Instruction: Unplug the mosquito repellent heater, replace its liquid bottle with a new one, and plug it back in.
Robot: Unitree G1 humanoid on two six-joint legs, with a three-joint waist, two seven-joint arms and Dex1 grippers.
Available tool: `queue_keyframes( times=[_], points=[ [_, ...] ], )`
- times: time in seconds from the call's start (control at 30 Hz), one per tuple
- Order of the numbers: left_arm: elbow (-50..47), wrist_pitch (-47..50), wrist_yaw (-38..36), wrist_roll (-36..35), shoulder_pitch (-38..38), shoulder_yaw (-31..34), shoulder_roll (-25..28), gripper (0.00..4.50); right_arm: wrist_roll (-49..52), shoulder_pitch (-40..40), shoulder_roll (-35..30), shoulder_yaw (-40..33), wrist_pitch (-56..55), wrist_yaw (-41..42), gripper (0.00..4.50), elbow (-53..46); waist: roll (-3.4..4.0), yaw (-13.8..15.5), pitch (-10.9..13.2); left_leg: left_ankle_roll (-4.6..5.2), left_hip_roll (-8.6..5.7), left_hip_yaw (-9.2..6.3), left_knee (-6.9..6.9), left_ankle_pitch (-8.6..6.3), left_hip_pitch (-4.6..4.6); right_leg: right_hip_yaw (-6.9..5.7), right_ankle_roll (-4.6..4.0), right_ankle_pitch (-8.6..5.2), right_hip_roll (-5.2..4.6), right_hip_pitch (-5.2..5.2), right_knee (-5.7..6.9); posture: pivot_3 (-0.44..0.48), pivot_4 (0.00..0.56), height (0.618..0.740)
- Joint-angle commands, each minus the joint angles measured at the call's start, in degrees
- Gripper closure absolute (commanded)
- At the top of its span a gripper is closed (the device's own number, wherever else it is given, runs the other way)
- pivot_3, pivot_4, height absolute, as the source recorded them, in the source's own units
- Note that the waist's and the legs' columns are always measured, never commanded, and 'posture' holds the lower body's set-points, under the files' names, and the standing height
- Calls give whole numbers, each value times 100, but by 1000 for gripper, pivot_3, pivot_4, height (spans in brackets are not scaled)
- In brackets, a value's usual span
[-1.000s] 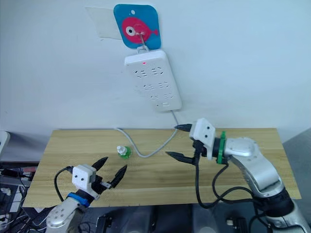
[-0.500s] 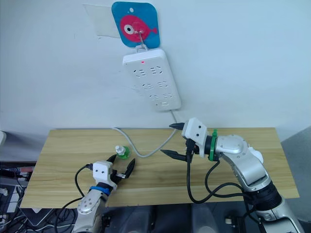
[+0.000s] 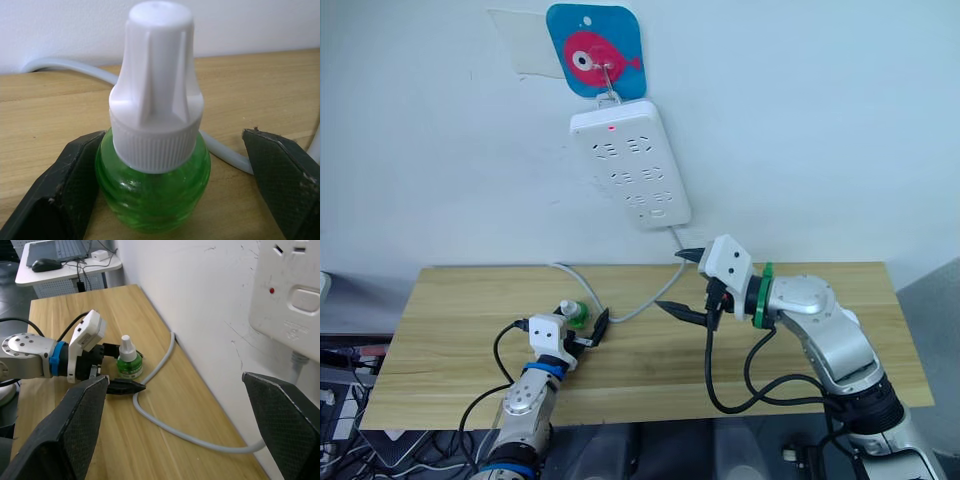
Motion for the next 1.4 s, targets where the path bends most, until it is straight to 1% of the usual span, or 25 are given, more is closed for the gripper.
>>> queue_keyframes(
  times=[0.03,0.1,0.13,0.17,0.23,0.27,0.37,0.43,0.5,0.57,0.6,0.7,0.77,0.8,0.83,0.87,0.9,0.97,1.03,1.13,1.27,1.4],
  points=[
    [248,-125,123,106,-17,-13,87,0,197,-73,61,-192,134,-80,12,-268,0,-3,0,-2,0,0,0,1,0,0,0,0,0,0,1,21,319,740],
    [327,-180,98,73,-65,-12,83,0,215,-98,73,-215,185,-108,12,-267,0,-5,0,-4,0,-3,0,2,0,-3,-1,0,0,1,1,19,320,740],
    [365,-192,96,43,-85,3,76,385,217,-106,70,-218,191,-117,0,-263,0,-7,0,-4,-1,-4,0,2,0,-4,-1,1,0,2,1,19,320,740],
    [393,-198,95,-1,-101,31,65,561,226,-109,65,-228,205,-133,0,-266,0,-8,0,-4,-2,-4,0,2,0,-5,-1,0,0,2,1,18,317,740],
    [443,-193,119,-48,-124,73,64,1084,241,-116,56,-240,224,-160,0,-268,0,-9,0,-4,-2,-5,0,2,-1,-6,-1,0,0,2,1,13,318,740],
    [460,-202,115,-50,-127,71,74,1414,246,-115,51,-247,230,-168,0,-271,0,-12,0,-4,-1,-6,0,2,-1,-8,-1,0,0,2,0,11,318,740],
    [491,-234,85,-70,-121,59,94,2220,250,-103,51,-267,247,-189,0,-289,0,-25,0,-5,-1,-9,-1,3,-2,-10,-1,0,1,2,0,8,316,740],
    [484,-229,111,-85,-96,68,102,2231,238,-86,44,-283,251,-208,0,-304,1,-26,0,-5,0,-9,-1,3,-2,-11,-1,0,0,2,0,6,314,740],
    [274,-169,186,81,-10,-34,185,2231,210,-60,23,-320,255,-243,0,-330,1,-28,-1,-5,0,-9,-1,3,-1,-10,-1,0,1,2,0,6,310,740],
    [-179,-36,175,365,102,-236,359,2231,203,-15,-16,-384,290,-295,0,-396,1,-32,0,-5,1,-9,-1,3,-2,-11,-1,0,0,1,0,9,307,740],
    [-554,130,70,427,156,-335,463,2231,216,22,-49,-433,324,-324,0,-452,1,-32,0,-5,2,-11,-2,3,-3,-11,-1,0,0,1,-1,9,308,740],
    [-2023,1000,-911,40,178,-679,933,2231,342,279,-240,-670,455,-329,0,-719,1,-3,1,-9,2,-20,-3,5,-13,-20,-1,0,0,-4,-2,18,313,740],
    [-2744,1575,-1628,-197,18,-895,1349,2231,425,480,-330,-803,550,-335,0,-900,1,21,1,-32,-1,-35,-1,18,-24,-30,-2,1,0,-2,-5,21,311,740],
    [-2946,1748,-1833,-252,-33,-957,1487,2231,444,540,-350,-833,579,-342,0,-956,2,24,1,-32,-2,-38,-1,18,-26,-30,-2,1,0,-3,-7,21,311,740],
    [-3028,1898,-2190,-258,-134,-1097,1676,2231,443,623,-361,-840,583,-363,0,-1017,2,14,1,-33,-5,-37,-1,18,-26,-30,-2,0,1,-3,-7,12,305,740],
    [-3051,2100,-2593,-331,-313,-1242,1808,2231,395,781,-420,-820,512,-348,0,-1100,4,8,-1,-32,-5,-34,-2,18,-26,-28,-2,1,1,-2,-8,12,305,740],
    [-3047,2272,-3187,-400,-606,-1497,1938,2231,297,978,-488,-770,386,-339,0,-1183,5,4,-1,-33,-6,-33,-2,19,-25,-29,-2,0,4,-2,-8,3,301,740],
    [-2997,2466,-3997,-527,-1010,-1822,2062,2231,167,1179,-523,-676,250,-392,0,-1262,6,-9,-2,-33,-8,-27,-3,19,-26,-32,-2,0,8,-2,-8,-18,294,740],
    [-2748,2408,-4466,-463,-1464,-2096,1948,2231,127,1193,-406,-612,293,-582,0,-1307,6,-34,-1,-34,-8,-18,-2,19,-27,-29,-2,0,9,-3,-9,-41,288,740],
    [-2521,2540,-4908,-533,-1961,-2346,1624,2231,54,1215,-307,-495,377,-757,0,-1470,6,-98,-2,-35,-5,-12,7,20,-27,-30,-2,0,13,-3,-1,-81,281,740],
    [-2227,2807,-4990,-598,-2430,-2378,1137,2231,-2,1281,-188,-401,573,-1087,0,-1698,5,-196,-2,-36,-3,-13,8,21,-31,-34,-2,0,19,-4,-1,-122,275,740],
    [-1959,2749,-5087,-485,-2668,-2465,861,2231,-93,1331,57,-297,773,-1484,0,-1842,5,-304,-3,-38,-3,-12,12,22,-31,-33,-2,0,18,-4,3,-145,266,740]
  ],
)
